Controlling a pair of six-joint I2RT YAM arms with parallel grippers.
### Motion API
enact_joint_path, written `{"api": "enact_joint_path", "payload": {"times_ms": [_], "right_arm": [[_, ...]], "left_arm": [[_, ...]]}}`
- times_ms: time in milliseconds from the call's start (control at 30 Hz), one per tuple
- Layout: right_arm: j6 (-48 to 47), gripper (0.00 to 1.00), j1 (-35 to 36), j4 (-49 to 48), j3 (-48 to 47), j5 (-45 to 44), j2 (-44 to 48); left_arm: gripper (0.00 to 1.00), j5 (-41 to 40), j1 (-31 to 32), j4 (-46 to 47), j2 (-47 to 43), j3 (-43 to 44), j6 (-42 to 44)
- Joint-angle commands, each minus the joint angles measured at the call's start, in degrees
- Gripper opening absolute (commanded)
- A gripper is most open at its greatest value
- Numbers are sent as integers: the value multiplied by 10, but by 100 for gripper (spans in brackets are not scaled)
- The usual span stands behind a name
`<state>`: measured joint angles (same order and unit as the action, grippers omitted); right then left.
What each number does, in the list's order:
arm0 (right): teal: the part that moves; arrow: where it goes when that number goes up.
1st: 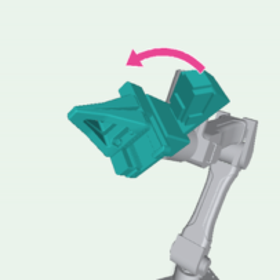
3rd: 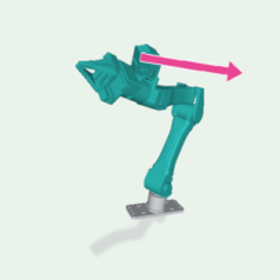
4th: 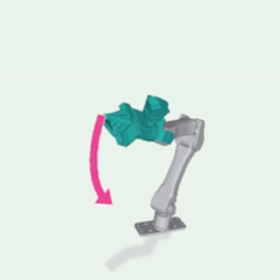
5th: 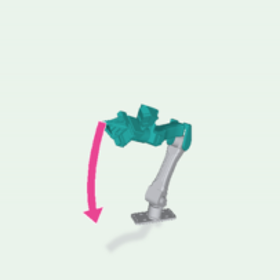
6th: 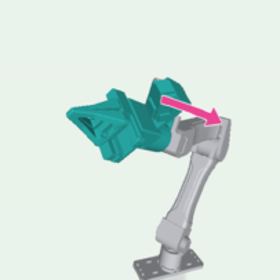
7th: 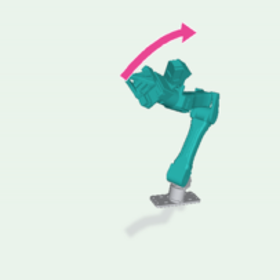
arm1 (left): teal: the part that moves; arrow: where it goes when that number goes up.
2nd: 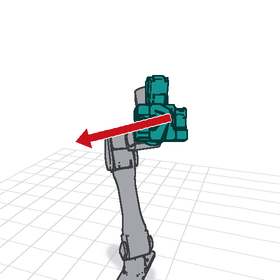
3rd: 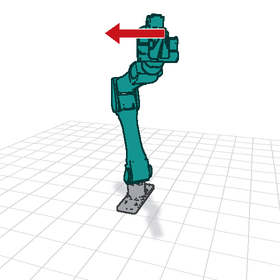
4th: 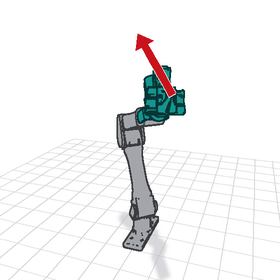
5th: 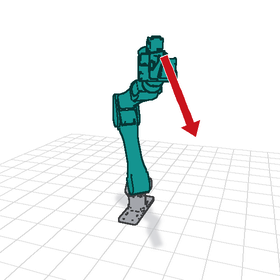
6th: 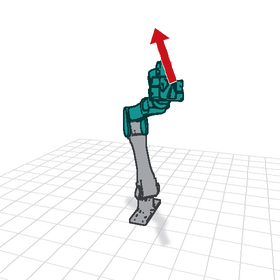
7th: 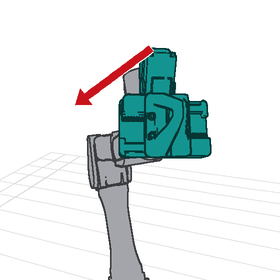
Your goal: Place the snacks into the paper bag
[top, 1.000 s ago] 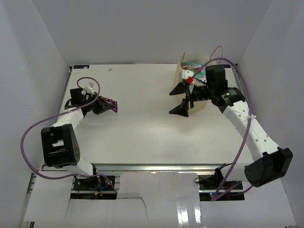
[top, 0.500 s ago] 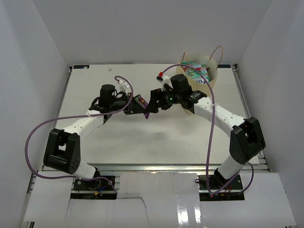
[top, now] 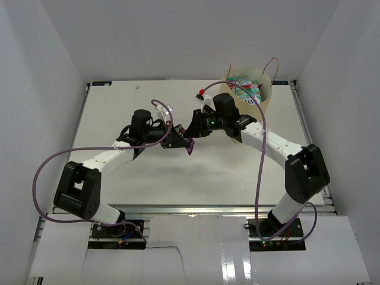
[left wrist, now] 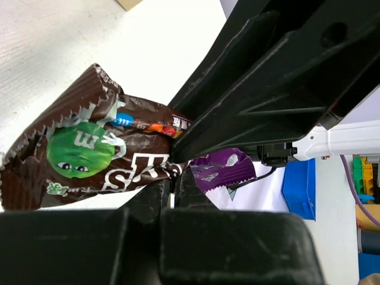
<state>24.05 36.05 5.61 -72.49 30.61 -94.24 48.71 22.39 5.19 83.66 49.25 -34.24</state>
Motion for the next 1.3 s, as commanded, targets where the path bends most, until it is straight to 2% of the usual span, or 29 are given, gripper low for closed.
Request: {"api": "enact_joint_path", "payload": {"times_ms": [0,33,67,167,233,267,333,367,467,633,767,800,900,967,1100,1267], "right_arm": [[12,20,4,-34,10,45,14],[13,17,4,-36,12,52,15],[14,9,4,-43,15,60,16],[7,8,4,-46,13,83,22],[-21,8,2,-47,4,111,29],[-36,8,1,-46,0,126,30],[-67,8,-7,-46,-11,168,39],[-76,8,-8,-46,-15,177,42],[-94,8,-16,-40,-20,189,51],[-116,8,-34,-20,-30,183,60],[-221,8,-54,57,-107,147,73],[-273,8,-59,69,-120,129,78],[-343,8,-87,94,-176,89,102],[-361,8,-114,97,-205,68,116],[-385,8,-159,93,-266,-28,131],[-343,8,-241,70,-303,-127,125]], "left_arm": [[0,12,5,24,-36,8,-3],[1,12,6,24,-39,10,-3],[2,12,7,24,-39,12,-4],[7,9,7,24,-43,14,-7],[16,1,7,24,-46,14,-6],[32,-6,7,23,-55,10,-4],[49,-29,7,23,-70,4,7],[68,-36,7,24,-88,-6,11],[81,-49,7,27,-114,-15,32],[84,-53,7,25,-135,-22,47],[84,-62,7,20,-146,-24,53],[84,-69,7,18,-147,-24,56],[84,-86,7,8,-158,-27,67],[85,-99,6,-2,-166,-28,72],[89,-135,6,-15,-173,-30,78],[94,-188,5,-35,-179,-29,82]]}}
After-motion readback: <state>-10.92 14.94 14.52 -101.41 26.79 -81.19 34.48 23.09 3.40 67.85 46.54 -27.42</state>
